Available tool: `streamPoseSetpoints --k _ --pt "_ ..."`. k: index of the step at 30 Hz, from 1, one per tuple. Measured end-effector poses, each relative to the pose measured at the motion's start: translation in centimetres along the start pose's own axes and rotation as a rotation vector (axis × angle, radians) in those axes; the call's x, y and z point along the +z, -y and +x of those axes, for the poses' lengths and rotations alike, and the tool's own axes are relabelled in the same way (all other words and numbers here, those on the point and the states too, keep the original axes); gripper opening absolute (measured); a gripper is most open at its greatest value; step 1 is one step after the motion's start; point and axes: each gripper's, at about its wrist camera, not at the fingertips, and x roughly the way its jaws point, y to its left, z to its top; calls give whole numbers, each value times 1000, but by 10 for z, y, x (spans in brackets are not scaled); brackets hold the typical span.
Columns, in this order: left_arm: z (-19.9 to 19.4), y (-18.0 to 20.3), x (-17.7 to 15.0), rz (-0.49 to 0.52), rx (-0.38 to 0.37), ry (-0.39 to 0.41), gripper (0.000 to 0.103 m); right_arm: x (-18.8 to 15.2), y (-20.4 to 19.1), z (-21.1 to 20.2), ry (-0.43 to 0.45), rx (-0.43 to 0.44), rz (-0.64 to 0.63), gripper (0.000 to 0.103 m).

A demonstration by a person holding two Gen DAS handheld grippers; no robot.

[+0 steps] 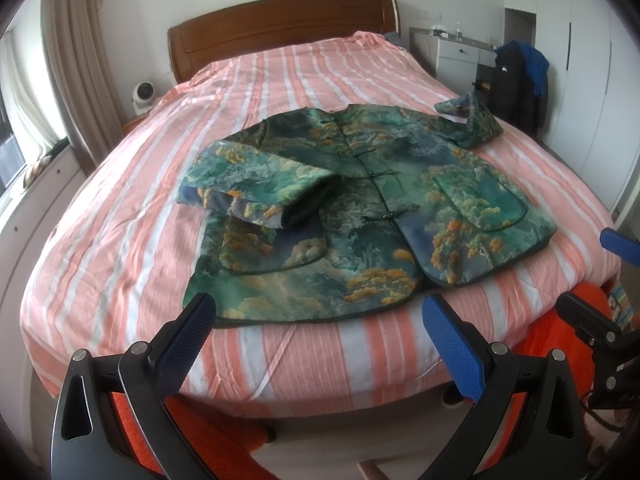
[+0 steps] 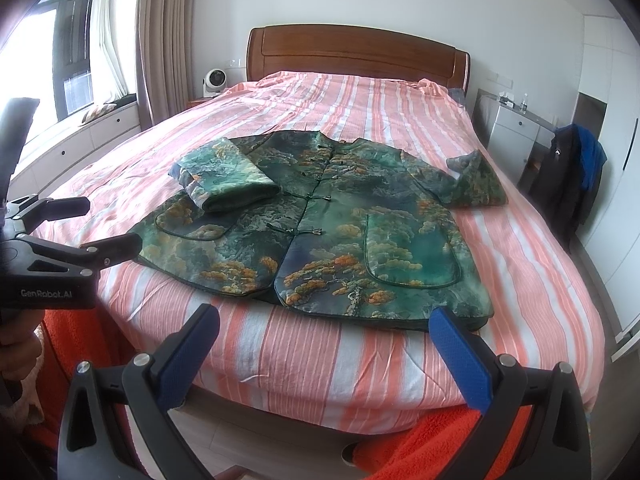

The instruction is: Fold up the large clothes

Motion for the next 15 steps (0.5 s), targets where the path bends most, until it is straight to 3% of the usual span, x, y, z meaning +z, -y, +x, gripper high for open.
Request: streamPoseSetpoints --k 15 --pt "13 -20 -3 -78 -17 -38 103 2 5 6 -8 -18 9 103"
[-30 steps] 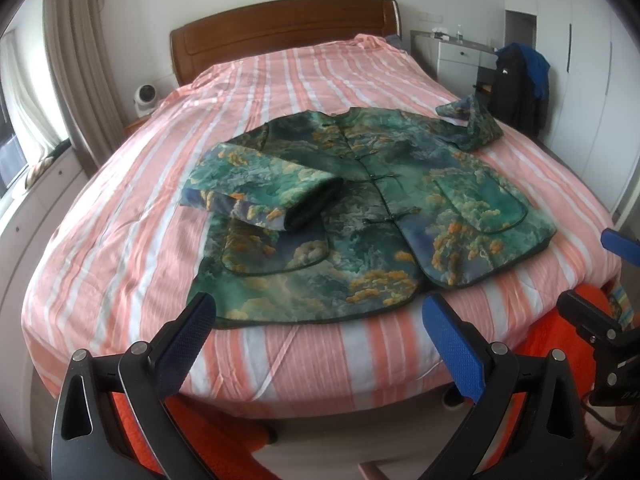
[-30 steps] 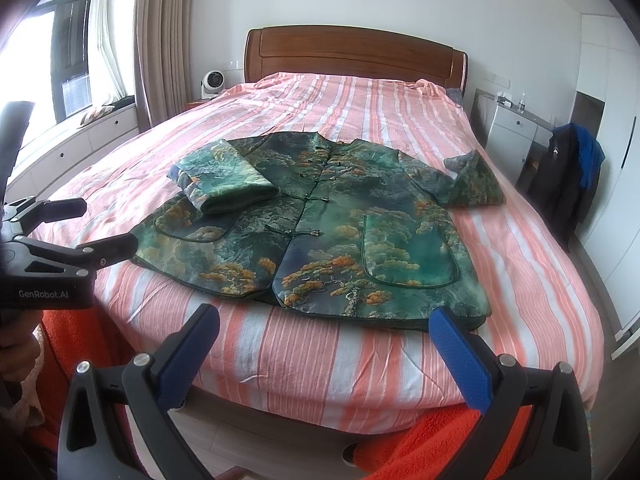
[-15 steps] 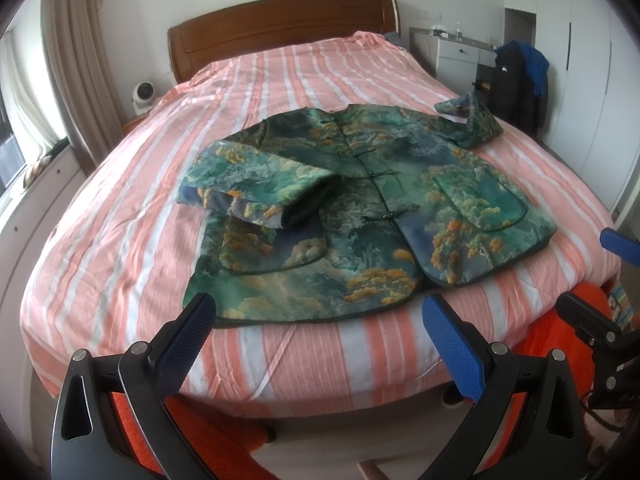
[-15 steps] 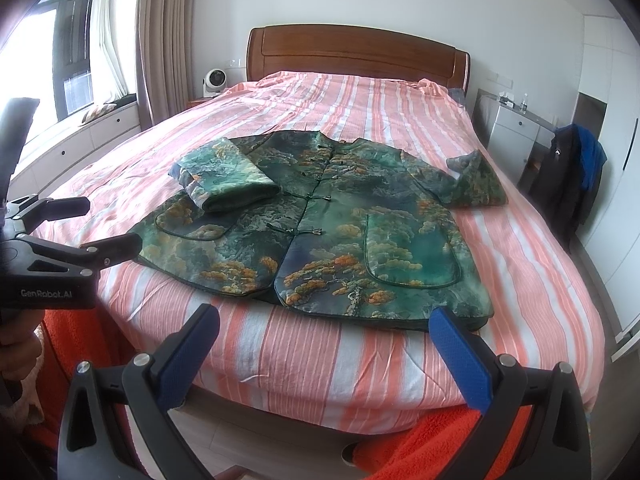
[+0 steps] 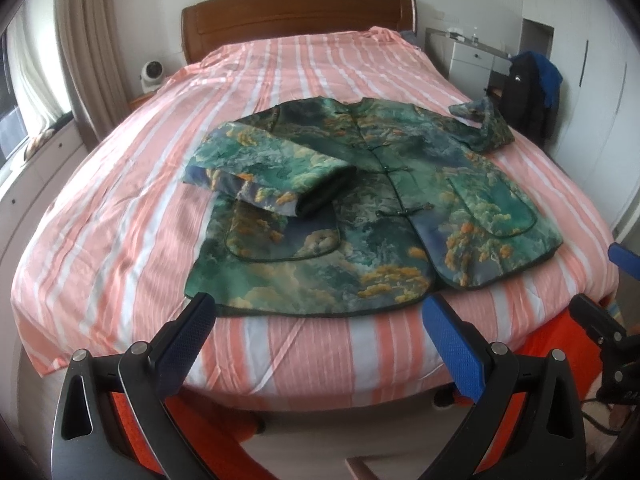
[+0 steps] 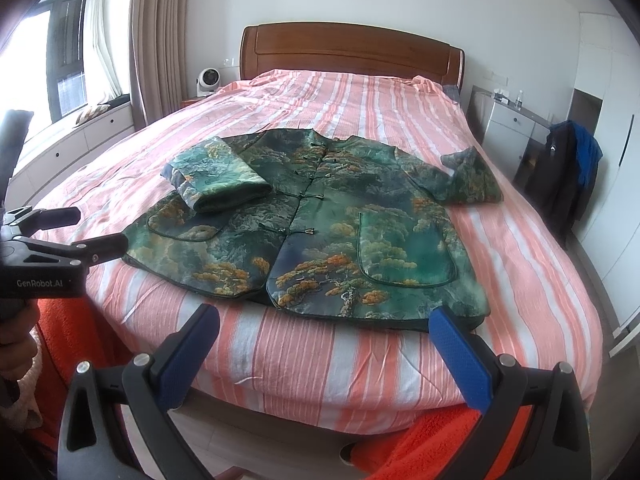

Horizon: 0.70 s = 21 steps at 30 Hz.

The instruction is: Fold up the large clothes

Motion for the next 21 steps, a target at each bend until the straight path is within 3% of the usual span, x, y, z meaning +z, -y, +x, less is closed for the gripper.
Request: streamPoseSetpoints --k 21 --pt "3 -3 0 9 -6 -11 103 2 -1 -4 13 0 6 103"
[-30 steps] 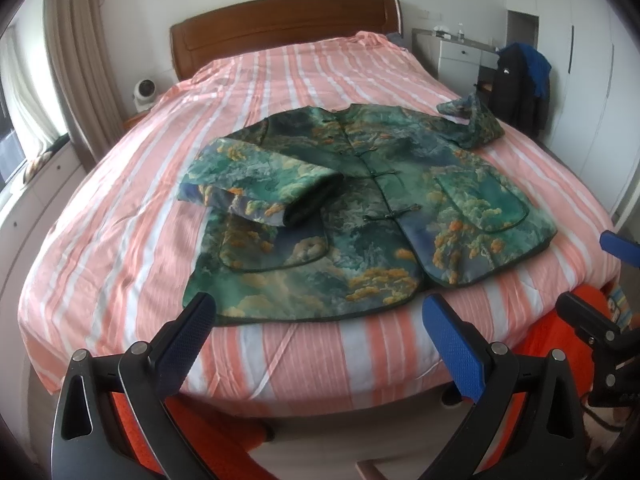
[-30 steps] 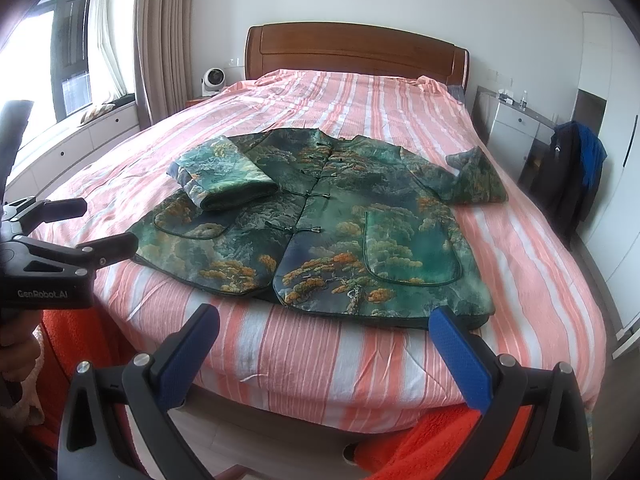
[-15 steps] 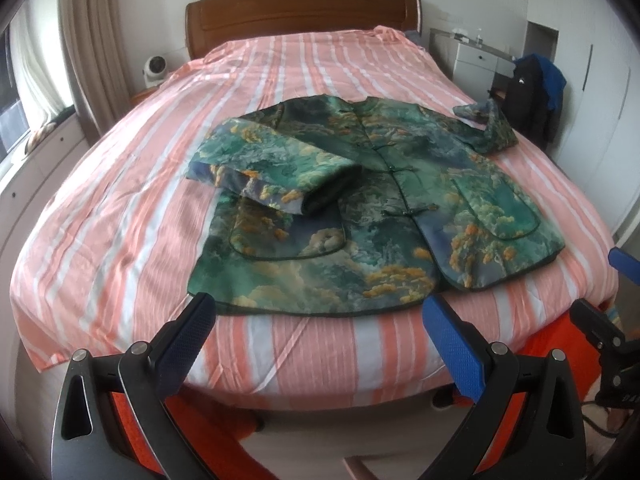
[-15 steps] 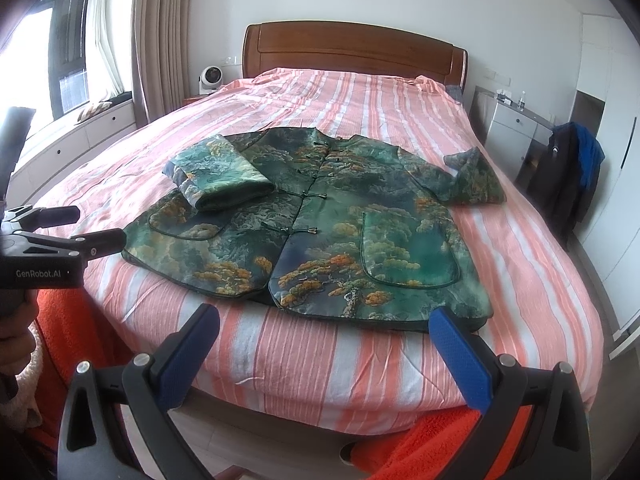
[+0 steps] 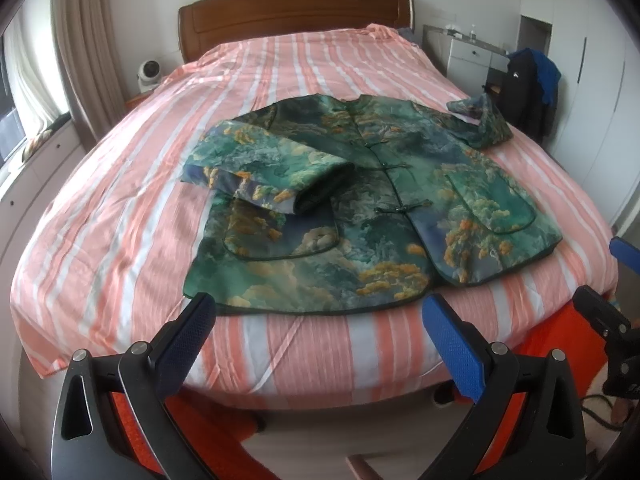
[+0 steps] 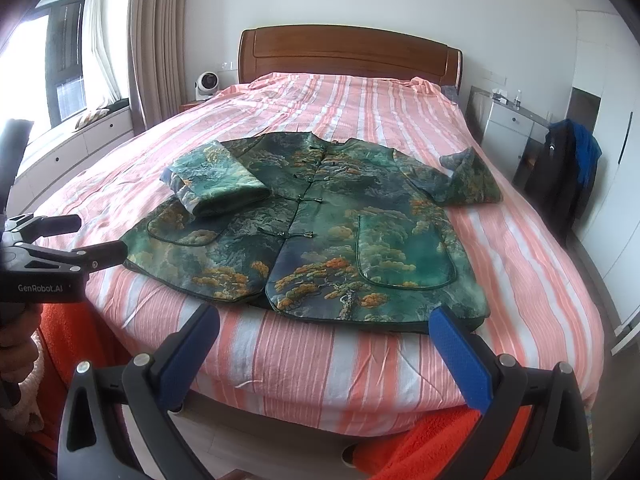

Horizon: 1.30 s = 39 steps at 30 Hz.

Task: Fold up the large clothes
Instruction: 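Grasp the green jacket's hem with the left gripper while the right gripper grasps the hem too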

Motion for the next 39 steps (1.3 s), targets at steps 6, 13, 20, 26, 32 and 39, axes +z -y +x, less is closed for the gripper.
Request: streamPoseSetpoints --k 6,13,20,26,32,39 --pt "11 -26 1 -80 9 -43 103 -1 5 1 -2 13 24 103" --pt "56 -114 22 -208 -121 -143 103 6 65 17 12 37 117 103" --pt "146 -158 21 -261 -253 -370 103 11 193 118 -199 84 299 103" --pt "187 -145 11 -222 -210 -462 102 -4 228 180 -335 200 423 102" --pt "178 -138 6 -207 -157 -451 43 -14 216 206 -431 227 426 71" --pt "145 -146 14 -225 -170 -369 12 10 182 179 -363 180 276 19"
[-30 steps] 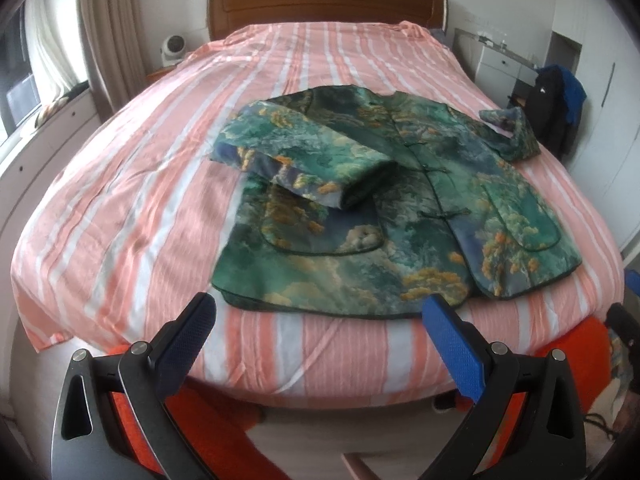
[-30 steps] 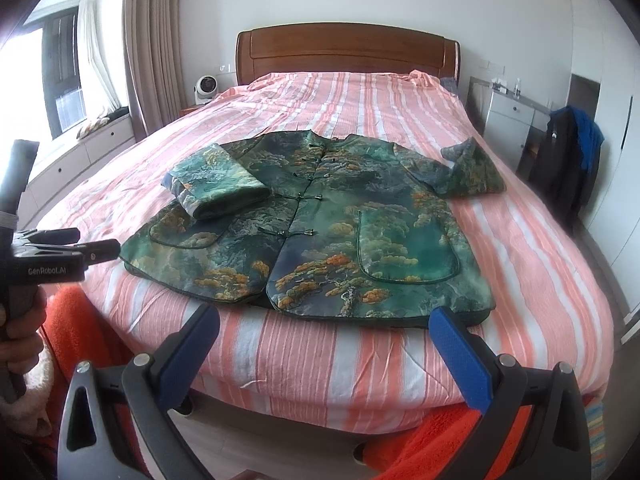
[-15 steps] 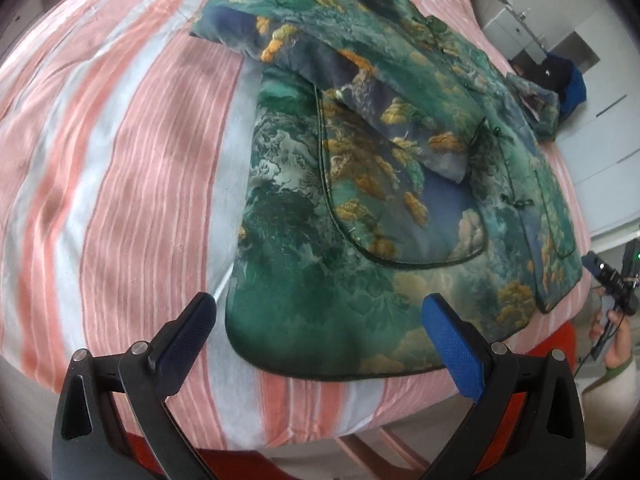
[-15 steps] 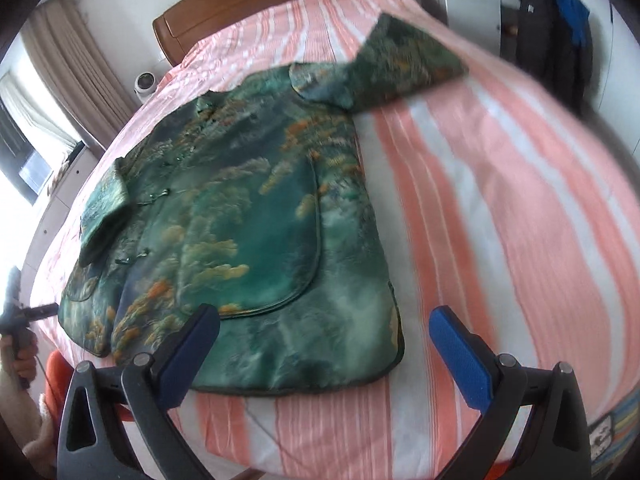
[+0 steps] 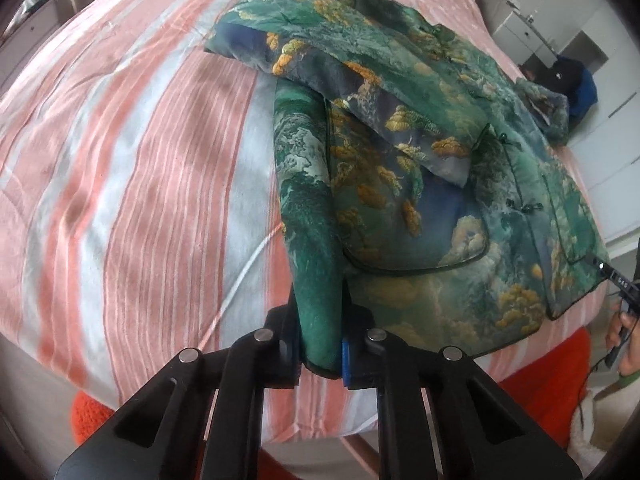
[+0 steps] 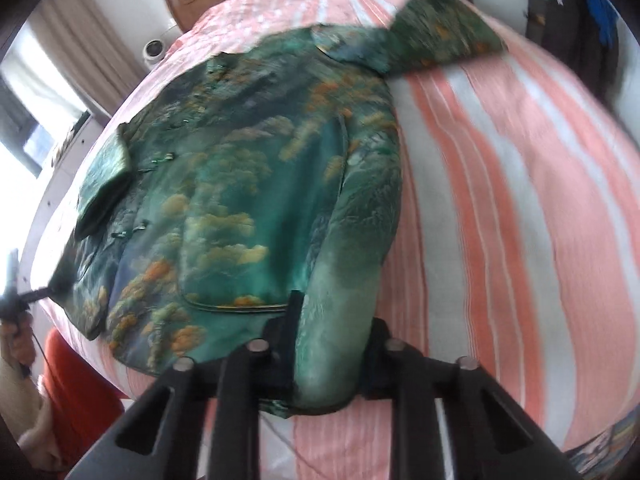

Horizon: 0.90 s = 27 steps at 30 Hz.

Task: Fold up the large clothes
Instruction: 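Grasp the green jacket's hem with the left gripper while the right gripper grasps the hem too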

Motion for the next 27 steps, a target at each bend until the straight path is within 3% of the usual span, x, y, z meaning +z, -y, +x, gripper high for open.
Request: streamPoseSetpoints --k 6,13,17,23,27 --pt "-32 -4 -10 -2 -33 46 11 0 -29 -34 102 36 8 16" --pt "-29 -5 -17 -10 -8 11 11 -33 -23 -44 94 27 25 16" --pt "-4 3 -3 7 34 -11 11 -42 -2 -33 60 3 56 16" --pt "14 28 6 143 172 -6 16 -32 7 -5 34 -44 56 17" --pt "14 30 15 144 199 -1 28 -36 9 -5 48 -48 68 25"
